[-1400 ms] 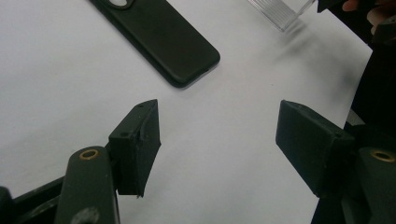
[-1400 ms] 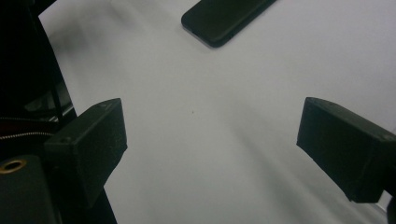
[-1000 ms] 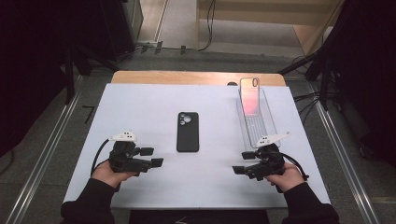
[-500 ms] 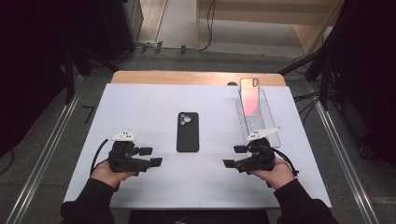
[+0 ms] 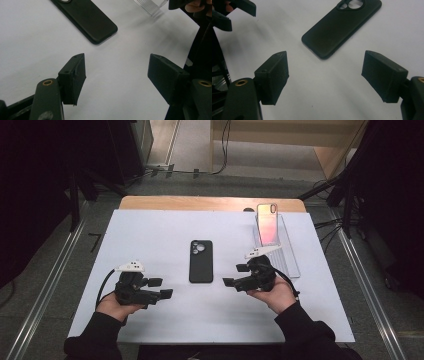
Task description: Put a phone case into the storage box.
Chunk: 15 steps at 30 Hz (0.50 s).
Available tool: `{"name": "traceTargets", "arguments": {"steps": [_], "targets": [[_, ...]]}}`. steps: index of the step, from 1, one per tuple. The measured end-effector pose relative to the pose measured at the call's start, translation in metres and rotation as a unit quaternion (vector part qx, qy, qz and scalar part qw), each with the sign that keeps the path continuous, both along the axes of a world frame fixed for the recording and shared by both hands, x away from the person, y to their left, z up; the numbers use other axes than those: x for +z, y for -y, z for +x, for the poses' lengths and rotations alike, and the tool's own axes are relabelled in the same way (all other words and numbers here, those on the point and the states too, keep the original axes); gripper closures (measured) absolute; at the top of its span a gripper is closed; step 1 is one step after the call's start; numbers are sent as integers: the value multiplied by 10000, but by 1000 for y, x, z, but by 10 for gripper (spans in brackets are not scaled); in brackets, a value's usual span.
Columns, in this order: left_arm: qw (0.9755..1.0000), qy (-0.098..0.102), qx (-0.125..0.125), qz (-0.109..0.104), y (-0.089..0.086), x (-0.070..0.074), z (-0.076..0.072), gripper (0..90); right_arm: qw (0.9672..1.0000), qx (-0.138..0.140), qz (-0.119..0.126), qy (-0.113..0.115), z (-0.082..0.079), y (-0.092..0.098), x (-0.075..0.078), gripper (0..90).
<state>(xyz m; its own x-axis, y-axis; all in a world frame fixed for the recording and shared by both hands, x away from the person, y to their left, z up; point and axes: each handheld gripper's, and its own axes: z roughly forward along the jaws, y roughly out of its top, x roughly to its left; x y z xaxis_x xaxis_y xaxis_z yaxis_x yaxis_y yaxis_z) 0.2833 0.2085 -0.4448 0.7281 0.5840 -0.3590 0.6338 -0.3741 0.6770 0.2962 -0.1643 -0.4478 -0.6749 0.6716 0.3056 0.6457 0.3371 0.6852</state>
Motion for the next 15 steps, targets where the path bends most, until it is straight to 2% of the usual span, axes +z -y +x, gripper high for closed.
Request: {"name": "traceTargets", "arguments": {"steps": [11, 15], "targets": [[10000, -16, 15, -27, -1, 0, 0, 306, 9999, -70, -67, -36, 32, -22, -1, 198], [10000, 0, 33, -30, -1, 0, 0, 306, 9997, -188, 41, -154, 46, -28, -5, 214]]}}
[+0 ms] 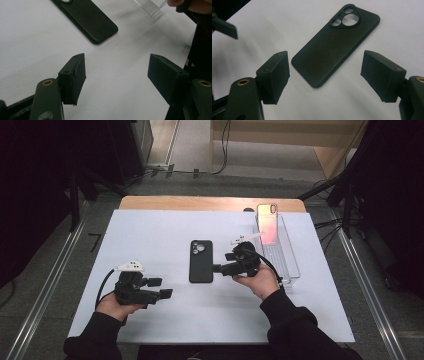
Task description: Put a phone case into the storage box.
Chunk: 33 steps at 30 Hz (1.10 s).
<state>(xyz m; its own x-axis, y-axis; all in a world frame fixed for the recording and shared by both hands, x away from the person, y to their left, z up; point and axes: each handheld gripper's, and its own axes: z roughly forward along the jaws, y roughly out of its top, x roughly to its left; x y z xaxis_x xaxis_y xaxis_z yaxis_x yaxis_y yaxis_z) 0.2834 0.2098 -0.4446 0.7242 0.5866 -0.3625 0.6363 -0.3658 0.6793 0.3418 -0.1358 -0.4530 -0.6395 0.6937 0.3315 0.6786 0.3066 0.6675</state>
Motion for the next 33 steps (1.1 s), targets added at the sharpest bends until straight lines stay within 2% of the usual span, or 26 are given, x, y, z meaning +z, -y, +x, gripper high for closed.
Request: {"name": "traceTargets", "arguments": {"steps": [2, 4, 7, 9, 12, 15, 20, 23, 28, 33], "targets": [[10000, 6, 6, -12, 0, 0, 0, 306, 9999, -62, -89, 33, 7, -3, -2, 258], [10000, 3, 25, -20, -1, 0, 0, 306, 9999, -117, -81, -27, 12, -6, -5, 318], [10000, 11, 23, 8, -1, 0, 0, 306, 9998, -145, -107, -104, 20, -9, -11, 492], [10000, 20, 19, 40, -1, -1, 1, 306, 9997, -154, -194, -51, 23, -12, -16, 590], [10000, 18, 40, 29, -2, -1, 1, 306, 9994, -251, -194, -170, 30, -15, -24, 765], [10000, 29, 49, 0, -2, 0, 0, 306, 9993, -258, -189, -209, 35, -16, -30, 858], [10000, 18, 54, -1, -2, -1, 1, 306, 9983, -303, -470, -170, 40, -18, -40, 873], [10000, 24, 59, -15, -2, -1, 1, 306, 9976, -355, -551, -215, 43, -19, -46, 873], [10000, 30, 71, -10, -3, -1, 1, 306, 9973, -307, -607, -281, 44, -24, -53, 874], [10000, 31, 68, 6, -3, -1, 1, 306, 9979, -103, -564, -296, 41, -30, -54, 874]]}}
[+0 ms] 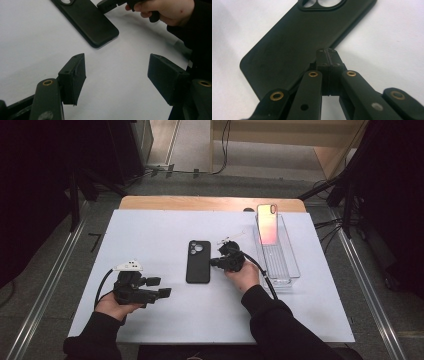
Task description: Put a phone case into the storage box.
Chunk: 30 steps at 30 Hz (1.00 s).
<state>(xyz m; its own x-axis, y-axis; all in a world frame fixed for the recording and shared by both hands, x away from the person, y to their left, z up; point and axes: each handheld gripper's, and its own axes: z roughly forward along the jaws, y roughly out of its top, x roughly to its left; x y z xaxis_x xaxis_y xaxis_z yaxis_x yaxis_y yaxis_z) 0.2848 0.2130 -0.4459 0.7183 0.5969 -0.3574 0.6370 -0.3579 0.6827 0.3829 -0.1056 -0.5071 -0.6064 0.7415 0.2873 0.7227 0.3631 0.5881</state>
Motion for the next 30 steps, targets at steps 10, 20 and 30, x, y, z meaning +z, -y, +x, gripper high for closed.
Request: {"name": "traceTargets", "arguments": {"steps": [10, 20, 30], "targets": [[10000, -15, 17, -8, -1, 0, 0, 306, 9989, 444, 129, -116, -13, -21, 3, 874], [10000, -13, 35, 5, -2, -1, 1, 306, 9971, 712, 237, -97, -19, -38, 4, 872], [10000, 7, 65, 11, -3, 0, 1, 306, 9962, 785, 373, 26, -29, -22, 27, 820]]}}
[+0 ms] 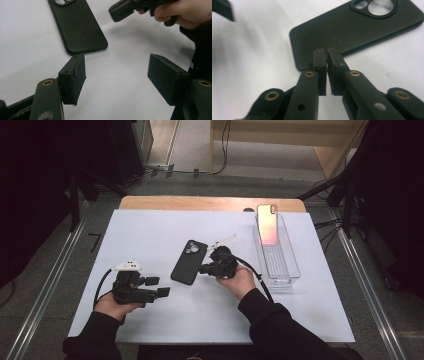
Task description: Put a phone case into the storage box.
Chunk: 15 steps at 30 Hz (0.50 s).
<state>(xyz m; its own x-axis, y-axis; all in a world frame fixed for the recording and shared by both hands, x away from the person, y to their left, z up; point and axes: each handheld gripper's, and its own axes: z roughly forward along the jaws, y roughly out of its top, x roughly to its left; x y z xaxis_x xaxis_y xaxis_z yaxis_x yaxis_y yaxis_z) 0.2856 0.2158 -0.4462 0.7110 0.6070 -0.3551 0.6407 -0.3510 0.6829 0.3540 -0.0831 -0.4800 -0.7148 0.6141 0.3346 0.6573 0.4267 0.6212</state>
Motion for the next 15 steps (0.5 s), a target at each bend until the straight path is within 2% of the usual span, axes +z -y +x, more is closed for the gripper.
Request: {"name": "traceTargets", "arguments": {"steps": [3, 8, 11, 15], "targets": [[10000, 3, 0, -13, 0, 1, 0, 306, 9998, 61, 163, -35, -4, 8, 9, 786], [10000, 36, -46, -5, 1, 1, 0, 306, 9991, 146, 386, -69, -9, 21, 24, 645], [10000, 42, -35, -31, 1, 1, 0, 306, 9990, 172, 397, -89, -14, 27, 31, 509], [10000, 41, -51, -19, 1, 1, 0, 306, 9990, 221, 396, -31, -22, 38, 38, 467]]}}
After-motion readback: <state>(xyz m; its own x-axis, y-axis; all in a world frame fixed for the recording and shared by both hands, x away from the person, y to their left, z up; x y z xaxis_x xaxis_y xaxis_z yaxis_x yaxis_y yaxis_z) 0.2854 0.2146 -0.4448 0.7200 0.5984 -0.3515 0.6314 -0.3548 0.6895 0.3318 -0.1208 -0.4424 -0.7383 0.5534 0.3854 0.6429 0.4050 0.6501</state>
